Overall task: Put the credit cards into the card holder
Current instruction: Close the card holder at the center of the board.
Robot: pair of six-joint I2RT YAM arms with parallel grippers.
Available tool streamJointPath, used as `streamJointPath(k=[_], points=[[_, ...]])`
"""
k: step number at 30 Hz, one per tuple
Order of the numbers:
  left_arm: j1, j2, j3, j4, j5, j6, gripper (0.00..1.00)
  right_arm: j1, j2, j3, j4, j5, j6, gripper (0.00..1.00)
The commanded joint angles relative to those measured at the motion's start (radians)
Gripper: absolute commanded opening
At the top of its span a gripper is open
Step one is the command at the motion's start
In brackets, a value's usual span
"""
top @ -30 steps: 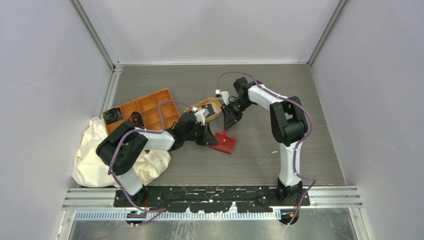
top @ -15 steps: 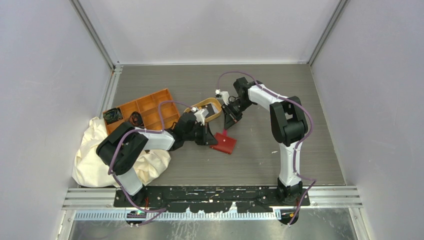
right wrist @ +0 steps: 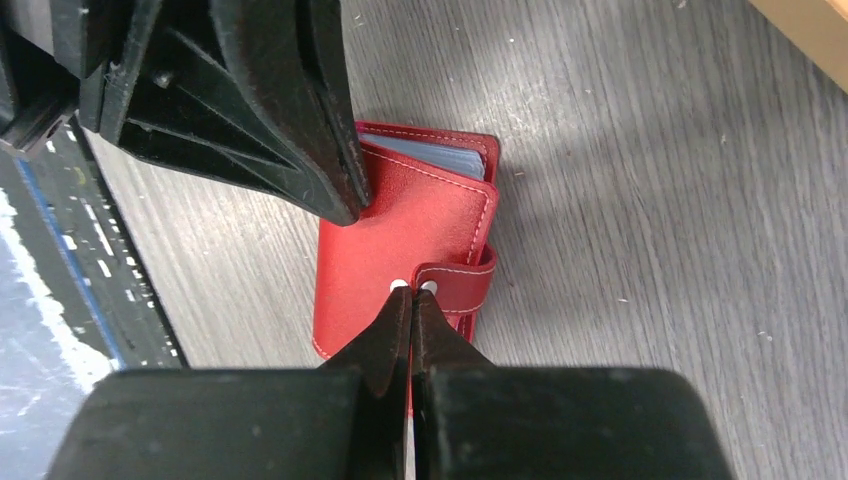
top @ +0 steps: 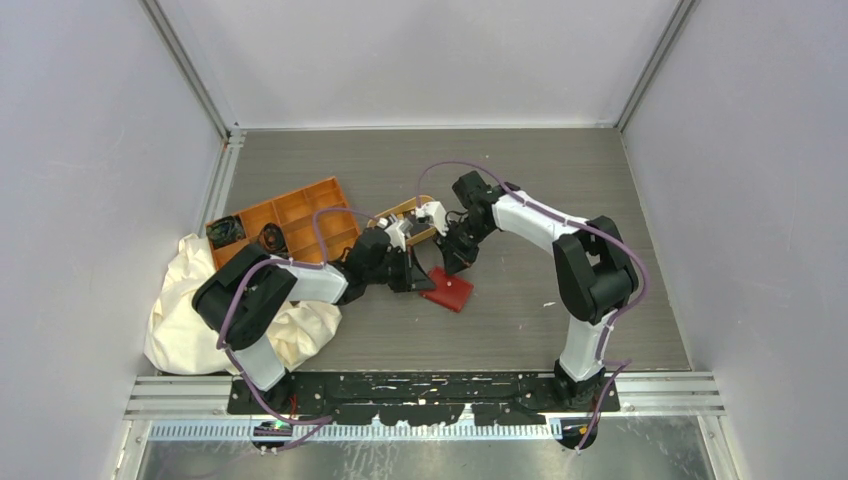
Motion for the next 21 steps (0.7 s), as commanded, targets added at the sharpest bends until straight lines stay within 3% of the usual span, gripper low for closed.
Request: streamJointPath(k=[1, 10, 21], points=[[0.003, -0.007, -0.031, 0.012, -0.020, -0.015, 0.02, 0.047, -0.093, -0.047, 0.087, 0.117, -0.015, 0.01], [0.001, -0.010, -0.043, 0.030, -0.013, -0.023, 0.01, 0.094, -0.130, -0.121, 0.121, 0.248, -0.055, 0.01], [-0.003, -0.008, -0.044, 0.036, -0.009, -0.027, 0.01, 0.118, -0.165, -0.155, 0.129, 0.248, -0.062, 0.01]])
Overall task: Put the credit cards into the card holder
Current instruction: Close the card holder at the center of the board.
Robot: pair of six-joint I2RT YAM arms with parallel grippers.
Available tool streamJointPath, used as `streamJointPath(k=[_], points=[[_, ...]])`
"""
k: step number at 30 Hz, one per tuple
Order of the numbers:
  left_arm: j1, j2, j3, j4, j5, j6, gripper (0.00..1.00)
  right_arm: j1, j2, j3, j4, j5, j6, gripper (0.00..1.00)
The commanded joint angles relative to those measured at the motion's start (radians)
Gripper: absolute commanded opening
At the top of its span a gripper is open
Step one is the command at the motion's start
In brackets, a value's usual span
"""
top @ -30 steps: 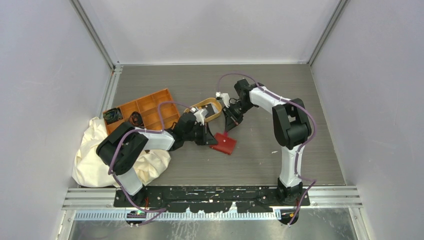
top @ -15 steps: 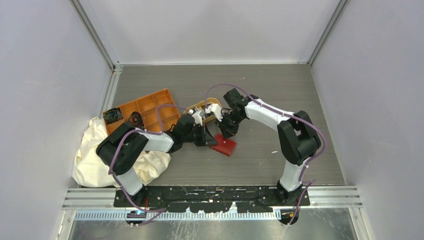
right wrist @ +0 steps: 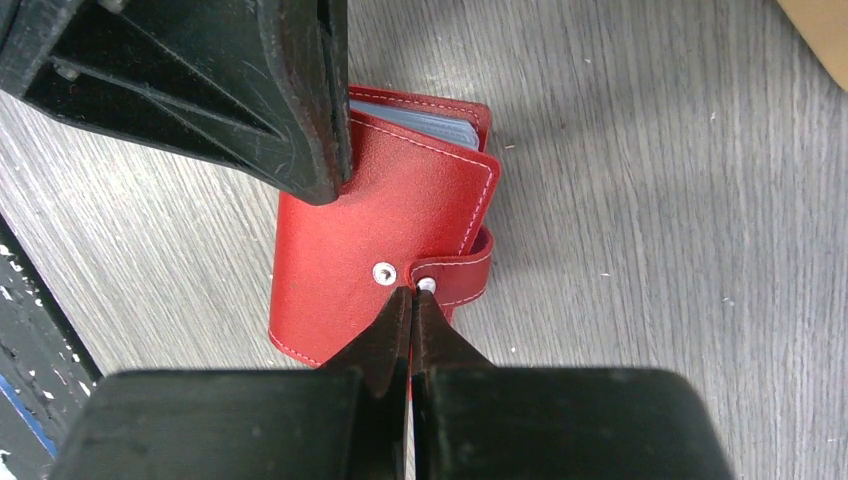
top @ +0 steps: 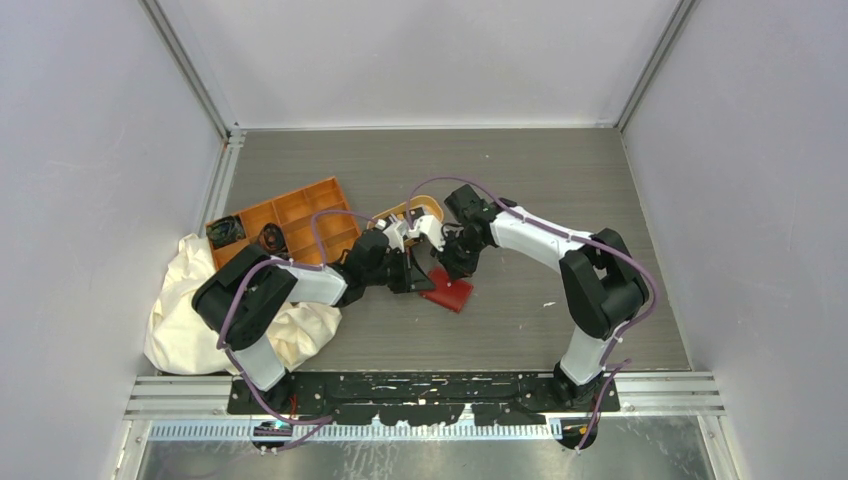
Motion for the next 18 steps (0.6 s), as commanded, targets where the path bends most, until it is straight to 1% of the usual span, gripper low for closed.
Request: streamJointPath(k=[1, 12, 18], points=[[-0.004, -0.008, -0.020, -0.006, -0.007, 0.007, 0.01, 0.015, -0.054, -0.016, 0.004, 0.015, -0.017, 0.01], [-0.031, -0.072, -0.025, -0.003, -0.007, 0.003, 0.04, 0.039, -0.089, -0.042, 0.024, -0.009, 0.011, 0.01], [-0.043, -0.078, -0.020, -0.011, -0.014, 0.005, 0.04, 0.061, -0.088, -0.050, 0.030, -0.005, 0.020, 0.01]])
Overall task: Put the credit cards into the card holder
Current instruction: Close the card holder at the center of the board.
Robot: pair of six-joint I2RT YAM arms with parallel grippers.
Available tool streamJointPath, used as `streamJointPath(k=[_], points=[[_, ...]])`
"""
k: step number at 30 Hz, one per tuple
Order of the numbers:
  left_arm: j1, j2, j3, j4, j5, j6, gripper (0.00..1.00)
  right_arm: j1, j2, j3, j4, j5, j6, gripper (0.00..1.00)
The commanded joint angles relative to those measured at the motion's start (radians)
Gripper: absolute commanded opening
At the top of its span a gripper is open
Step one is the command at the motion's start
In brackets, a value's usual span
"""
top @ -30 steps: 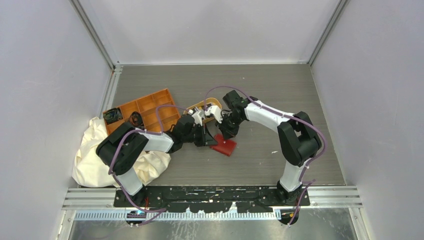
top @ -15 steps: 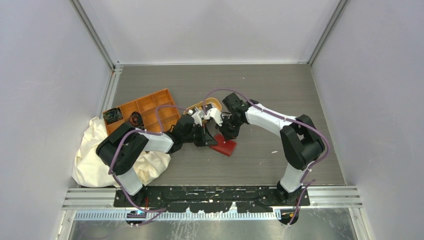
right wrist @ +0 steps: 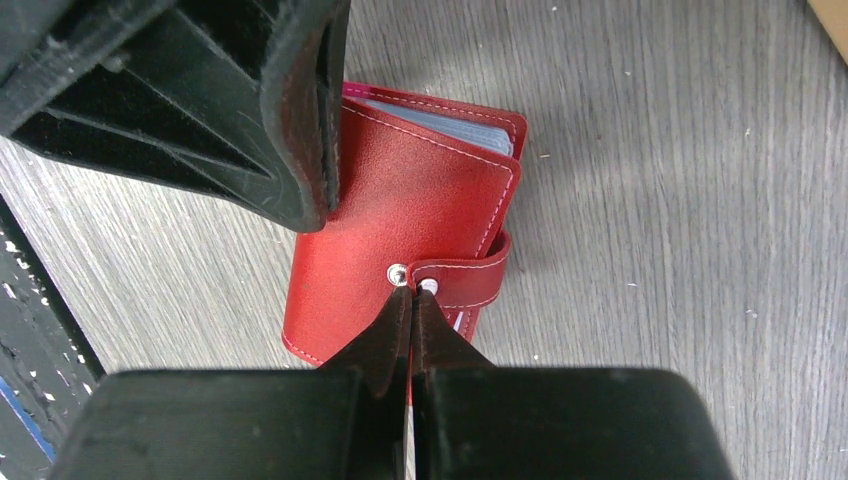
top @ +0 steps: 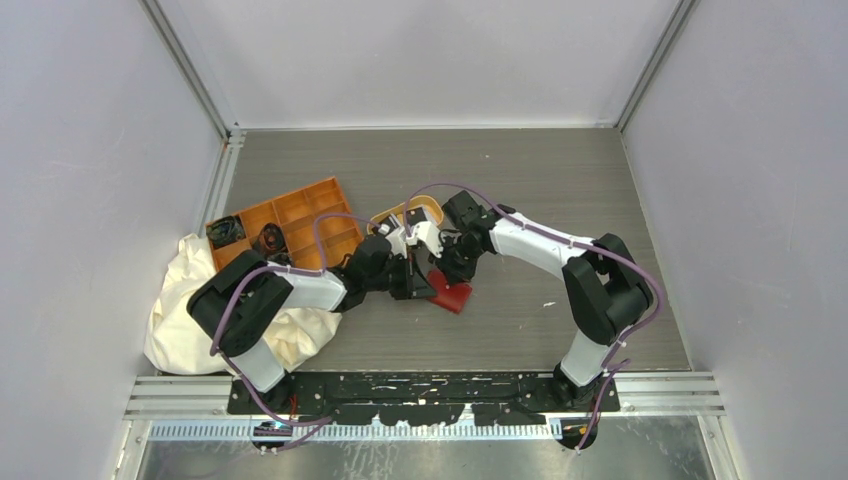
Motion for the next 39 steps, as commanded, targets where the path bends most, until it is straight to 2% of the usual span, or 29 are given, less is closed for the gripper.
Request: streamJointPath(k=[1, 15, 32, 39], points=[[-0.010, -0.039, 0.001, 0.010, -0.011, 0.006, 0.04, 0.025, -0.051, -0.005, 0.002, -0.016, 0.017, 0.01], [-0.010, 0.027, 0.052, 0.003, -0.043, -0.009, 0.02, 0.028, -0.066, -0.014, 0.008, -0.012, 0.023, 0.01], [-0.007, 0.088, 0.056, -0.079, -0.099, -0.008, 0.00, -0.002, -0.099, -0.008, 0.008, -0.046, 0.048, 0.01], [-0.007, 0.086, 0.056, -0.076, -0.098, -0.010, 0.00, 0.014, -0.067, -0.029, -0.004, -0.044, 0.041, 0.01]])
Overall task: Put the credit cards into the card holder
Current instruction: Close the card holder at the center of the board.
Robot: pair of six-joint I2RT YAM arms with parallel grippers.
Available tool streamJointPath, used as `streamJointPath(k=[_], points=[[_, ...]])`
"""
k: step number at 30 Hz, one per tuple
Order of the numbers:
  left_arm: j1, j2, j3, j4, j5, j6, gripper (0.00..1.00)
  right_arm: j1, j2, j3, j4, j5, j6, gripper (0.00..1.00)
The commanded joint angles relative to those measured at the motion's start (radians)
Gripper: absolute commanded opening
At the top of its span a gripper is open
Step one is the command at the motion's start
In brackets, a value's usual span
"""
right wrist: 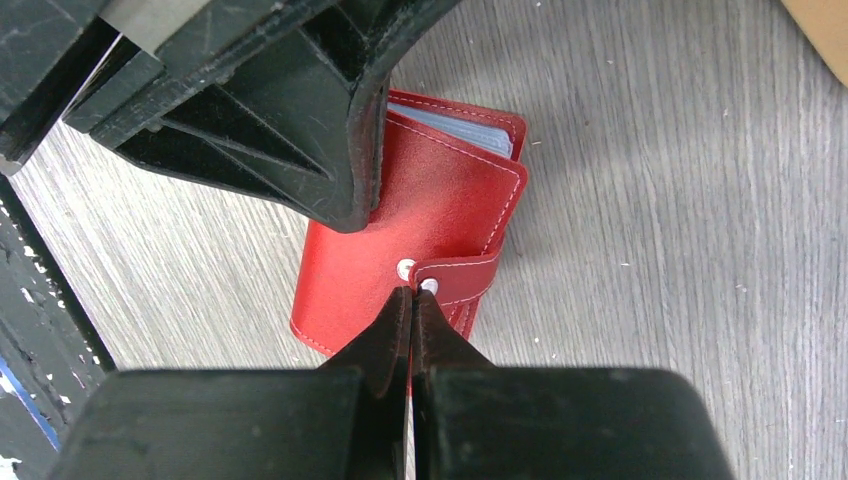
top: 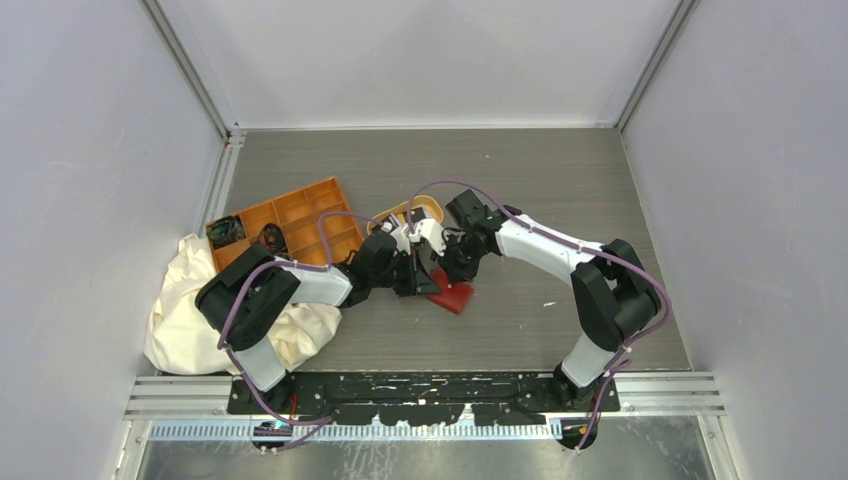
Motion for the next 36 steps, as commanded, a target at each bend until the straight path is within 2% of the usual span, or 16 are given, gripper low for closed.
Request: streamJointPath(k=[1, 36], points=[[0.001, 0.036, 0.005, -0.054, -0.068, 0.020, 0.00, 0.022, -0.016, -0.010, -0.014, -0.041, 0.008, 0.01], [0.001, 0.036, -0.006, -0.024, -0.045, 0.020, 0.00, 0.110, 0.044, -0.030, -0.015, 0.068, -0.017, 0.01]])
